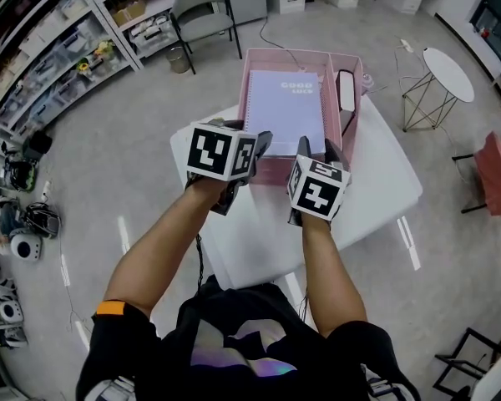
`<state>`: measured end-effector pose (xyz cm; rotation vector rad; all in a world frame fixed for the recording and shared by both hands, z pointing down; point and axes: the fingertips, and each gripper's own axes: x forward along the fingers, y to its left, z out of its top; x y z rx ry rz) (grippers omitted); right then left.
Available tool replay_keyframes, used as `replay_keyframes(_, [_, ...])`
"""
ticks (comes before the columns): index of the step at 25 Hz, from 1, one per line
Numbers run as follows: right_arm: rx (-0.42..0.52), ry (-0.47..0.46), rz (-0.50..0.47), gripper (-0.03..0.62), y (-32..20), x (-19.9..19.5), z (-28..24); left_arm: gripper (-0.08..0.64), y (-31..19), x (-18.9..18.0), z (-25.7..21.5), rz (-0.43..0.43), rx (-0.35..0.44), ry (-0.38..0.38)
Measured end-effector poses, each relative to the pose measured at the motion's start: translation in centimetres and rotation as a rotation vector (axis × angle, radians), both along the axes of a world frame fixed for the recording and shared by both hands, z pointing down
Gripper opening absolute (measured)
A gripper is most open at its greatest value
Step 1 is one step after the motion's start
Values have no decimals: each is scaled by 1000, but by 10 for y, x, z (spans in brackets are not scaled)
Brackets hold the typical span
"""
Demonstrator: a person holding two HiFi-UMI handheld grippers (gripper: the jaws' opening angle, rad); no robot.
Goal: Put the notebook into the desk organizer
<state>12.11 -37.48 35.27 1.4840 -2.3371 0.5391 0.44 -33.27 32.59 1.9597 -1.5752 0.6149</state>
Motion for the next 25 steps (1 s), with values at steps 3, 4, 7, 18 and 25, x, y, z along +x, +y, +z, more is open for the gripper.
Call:
replay_keyframes(3, [37,33,-13,201,10,6,-2,248,4,-1,-4,-19,35,-14])
replay_keyframes(4, [54,39,-15,201,13,8,-4,248,6,-1,-6,-22,48,-19])
replay_keyframes(7, [101,43,-31,199,22,13,-15,247,13,2,-11,-28,100,-28])
replay_keyframes(18, [187,26,-120,52,68,3,-42,237,61,15,-33,-45,317,-33])
replay_keyframes(25, [192,17,-191,20,133,-21,-47,60,127,2,-36,-75,405,-45])
